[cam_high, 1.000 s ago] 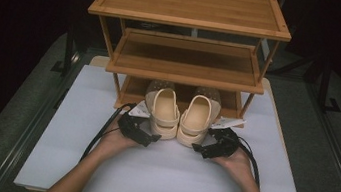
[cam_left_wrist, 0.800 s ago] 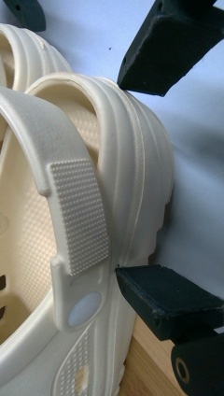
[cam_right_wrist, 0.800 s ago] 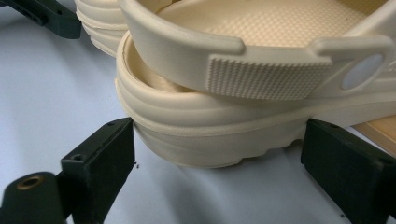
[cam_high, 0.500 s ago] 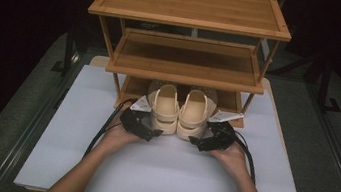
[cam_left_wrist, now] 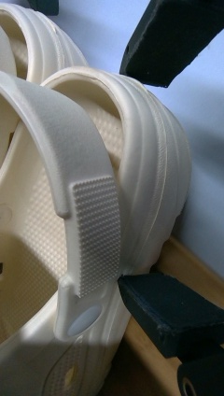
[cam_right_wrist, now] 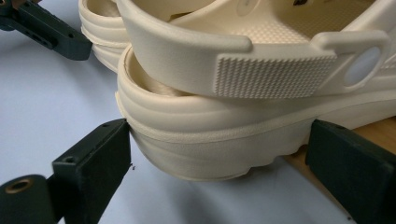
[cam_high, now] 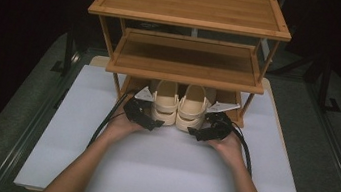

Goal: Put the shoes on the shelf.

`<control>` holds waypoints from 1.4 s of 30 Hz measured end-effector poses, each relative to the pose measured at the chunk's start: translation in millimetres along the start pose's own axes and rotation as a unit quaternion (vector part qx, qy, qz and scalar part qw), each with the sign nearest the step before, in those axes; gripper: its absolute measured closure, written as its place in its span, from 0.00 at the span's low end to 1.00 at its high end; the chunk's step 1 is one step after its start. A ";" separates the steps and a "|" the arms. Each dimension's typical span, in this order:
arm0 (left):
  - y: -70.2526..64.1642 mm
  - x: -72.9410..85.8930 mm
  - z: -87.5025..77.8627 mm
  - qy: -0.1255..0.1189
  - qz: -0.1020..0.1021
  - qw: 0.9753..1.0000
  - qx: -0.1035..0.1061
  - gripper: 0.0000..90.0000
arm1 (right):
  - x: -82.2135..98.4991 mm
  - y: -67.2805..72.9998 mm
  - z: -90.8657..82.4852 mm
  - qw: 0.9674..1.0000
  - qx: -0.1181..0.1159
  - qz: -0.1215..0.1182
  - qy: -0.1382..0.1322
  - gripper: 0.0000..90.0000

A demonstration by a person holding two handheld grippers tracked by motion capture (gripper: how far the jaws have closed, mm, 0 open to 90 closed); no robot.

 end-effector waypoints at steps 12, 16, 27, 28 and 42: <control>16.6 -6.0 14.1 0.005 -0.005 1.000 -0.002 0.03 | -7.7 -19.6 12.5 1.000 0.004 0.001 0.001 0.08; 22.0 -6.8 20.2 0.006 -0.005 1.000 -0.009 0.03 | -11.0 -24.0 16.0 1.000 0.007 -0.003 0.003 0.08; 32.5 -10.6 30.6 0.006 -0.006 1.000 -0.026 0.04 | -8.9 -37.3 21.8 1.000 0.027 -0.008 -0.001 0.14; 33.1 -10.8 31.6 0.005 -0.004 1.000 -0.028 0.04 | -8.9 -38.0 22.0 1.000 0.029 -0.005 -0.003 0.15; 36.2 -12.2 38.9 0.011 0.004 0.999 -0.037 0.04 | -10.7 -45.0 24.7 0.998 0.057 -0.006 -0.006 0.24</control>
Point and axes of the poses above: each handheld gripper's, and its own axes: z roughly forward along the jaws, x roughly out of its underside, y roughly to its left, the point moved 9 cm from there along z, roughly forward along the jaws, and after that the axes turned 14 degrees about -y, right-handed, at the moved point
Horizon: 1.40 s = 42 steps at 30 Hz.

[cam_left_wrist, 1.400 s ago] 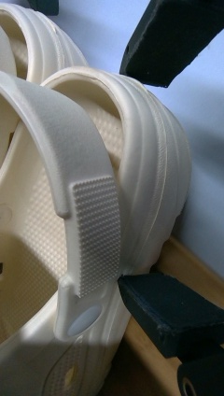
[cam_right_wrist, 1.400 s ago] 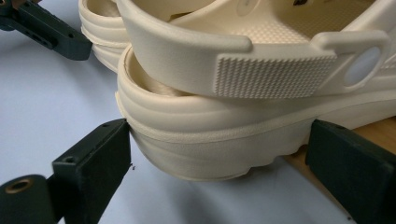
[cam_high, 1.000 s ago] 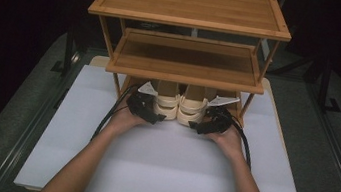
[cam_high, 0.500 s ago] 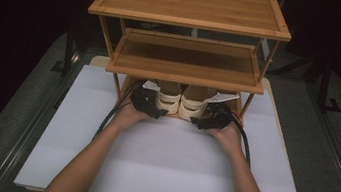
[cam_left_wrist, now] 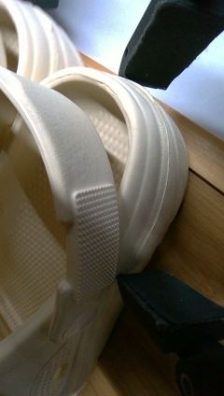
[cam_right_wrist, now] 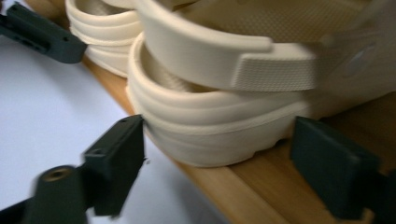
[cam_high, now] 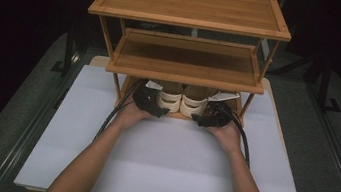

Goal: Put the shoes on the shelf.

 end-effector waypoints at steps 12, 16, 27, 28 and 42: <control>-1.7 1.0 -4.3 0.009 -0.008 1.000 0.003 0.05 | -4.5 1.5 -4.3 1.000 0.002 0.000 -0.006 0.24; -2.2 1.9 -10.9 0.013 -0.008 1.000 0.003 0.05 | -6.5 1.9 -8.6 1.000 0.002 0.001 -0.012 0.24; -4.4 9.1 -46.5 0.018 -0.008 1.000 -0.001 0.05 | -4.3 7.7 -29.9 1.000 0.002 0.004 -0.018 0.20; -4.6 9.3 -49.6 0.016 -0.008 1.000 0.000 0.05 | -3.7 8.6 -32.9 1.000 0.002 0.004 -0.017 0.20; -12.1 17.2 -110.3 -0.009 0.000 1.000 -0.011 0.06 | 4.6 7.4 -90.8 0.999 0.012 0.012 -0.036 0.19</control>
Point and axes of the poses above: each handheld gripper's, and its own axes: z roughly forward along the jaws, x roughly out of its underside, y roughly to its left, the point moved 9 cm from there along z, roughly forward along the jaws, and after that the axes turned 14 degrees about -y, right-handed, at the moved point
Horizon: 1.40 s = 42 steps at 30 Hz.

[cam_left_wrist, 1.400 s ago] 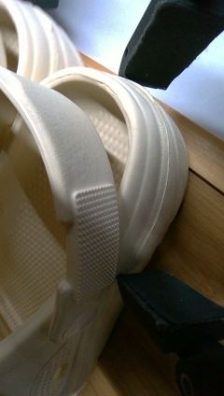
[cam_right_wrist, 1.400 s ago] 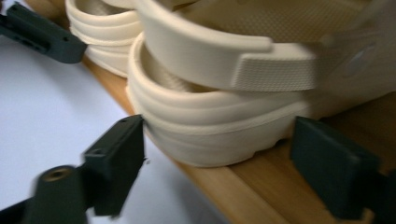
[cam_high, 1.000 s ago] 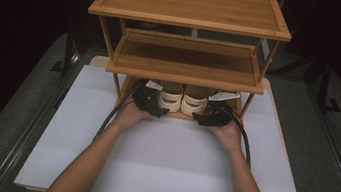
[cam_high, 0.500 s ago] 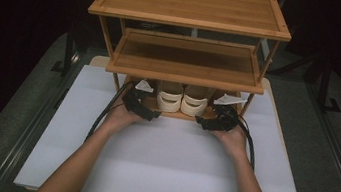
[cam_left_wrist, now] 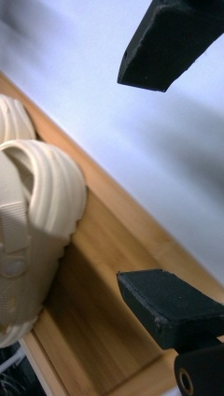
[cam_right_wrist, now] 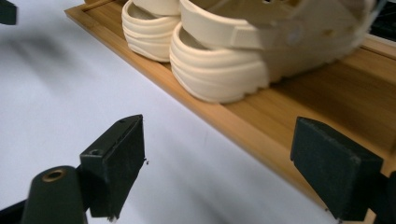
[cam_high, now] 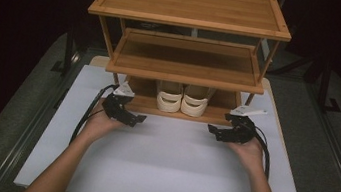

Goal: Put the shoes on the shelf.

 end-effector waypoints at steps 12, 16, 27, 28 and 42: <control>-18.2 24.6 -55.4 -0.009 0.002 1.000 -0.008 0.06 | 34.4 -11.4 -64.6 0.999 0.034 0.018 0.011 0.18; -20.6 34.0 -73.4 -0.012 -0.002 1.000 -0.013 0.06 | 46.4 -11.2 -83.7 0.999 0.042 0.029 0.014 0.18; -27.4 77.6 -119.7 0.004 -0.001 0.999 -0.052 0.06 | 79.7 -6.8 -122.3 0.997 0.059 0.047 0.030 0.18; -28.0 82.0 -123.0 0.008 0.002 0.999 -0.054 0.06 | 83.1 -5.6 -124.7 0.996 0.061 0.049 0.035 0.17; -34.1 132.1 -147.5 0.048 -0.007 0.996 -0.073 0.01 | 113.1 -2.5 -138.7 0.992 0.083 0.035 0.085 0.11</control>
Point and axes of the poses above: each handheld gripper's, and its own axes: z roughly forward along the jaws, x roughly out of its underside, y roughly to its left, the point moved 9 cm from there along z, roughly forward along the jaws, and after that the axes turned 14 degrees about -y, right-handed, at the moved point
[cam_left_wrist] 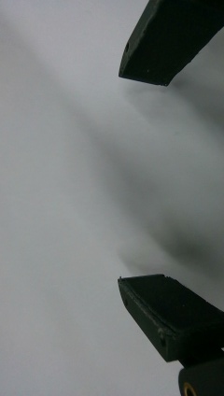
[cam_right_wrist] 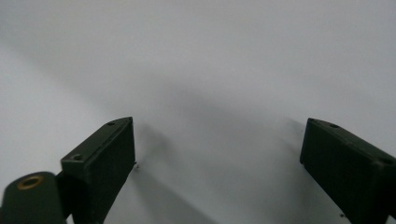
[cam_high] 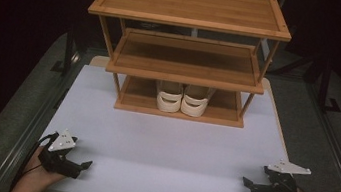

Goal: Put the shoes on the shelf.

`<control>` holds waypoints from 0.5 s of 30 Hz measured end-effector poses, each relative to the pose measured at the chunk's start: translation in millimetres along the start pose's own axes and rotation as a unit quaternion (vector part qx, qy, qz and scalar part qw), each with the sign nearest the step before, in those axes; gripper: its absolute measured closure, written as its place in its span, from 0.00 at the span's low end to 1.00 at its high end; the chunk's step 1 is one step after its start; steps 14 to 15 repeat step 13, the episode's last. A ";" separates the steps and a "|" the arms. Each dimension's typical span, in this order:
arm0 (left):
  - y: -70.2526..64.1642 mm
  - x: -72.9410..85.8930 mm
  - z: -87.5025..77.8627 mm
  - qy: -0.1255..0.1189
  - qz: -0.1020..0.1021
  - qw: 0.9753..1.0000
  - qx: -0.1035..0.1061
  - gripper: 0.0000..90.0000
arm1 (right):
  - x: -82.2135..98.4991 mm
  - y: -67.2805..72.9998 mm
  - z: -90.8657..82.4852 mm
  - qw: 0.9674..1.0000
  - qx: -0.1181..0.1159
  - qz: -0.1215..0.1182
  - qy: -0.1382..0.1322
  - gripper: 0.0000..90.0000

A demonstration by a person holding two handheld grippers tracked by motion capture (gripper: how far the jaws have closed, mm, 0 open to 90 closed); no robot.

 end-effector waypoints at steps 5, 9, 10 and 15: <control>0.9 3.8 2.3 -0.009 -0.022 1.000 0.014 0.00 | 1.7 0.7 0.4 1.000 0.004 -0.022 0.001 0.10; 2.4 5.0 3.7 -0.002 -0.041 0.999 0.024 0.00 | 1.9 0.7 0.3 1.000 0.004 -0.020 0.000 0.10; 2.2 5.1 3.7 -0.002 -0.039 0.999 0.023 0.00 | 1.9 0.8 0.3 1.000 0.004 -0.020 0.000 0.10; 2.2 5.1 3.7 -0.003 -0.039 0.999 0.023 0.00 | 1.8 0.8 0.3 1.000 0.004 -0.021 0.000 0.10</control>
Point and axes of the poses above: each handheld gripper's, and its own axes: z roughly forward along the jaws, x roughly out of its underside, y roughly to its left, the point moved 9 cm from there along z, roughly forward along the jaws, and after that the axes turned 14 degrees about -y, right-handed, at the moved point
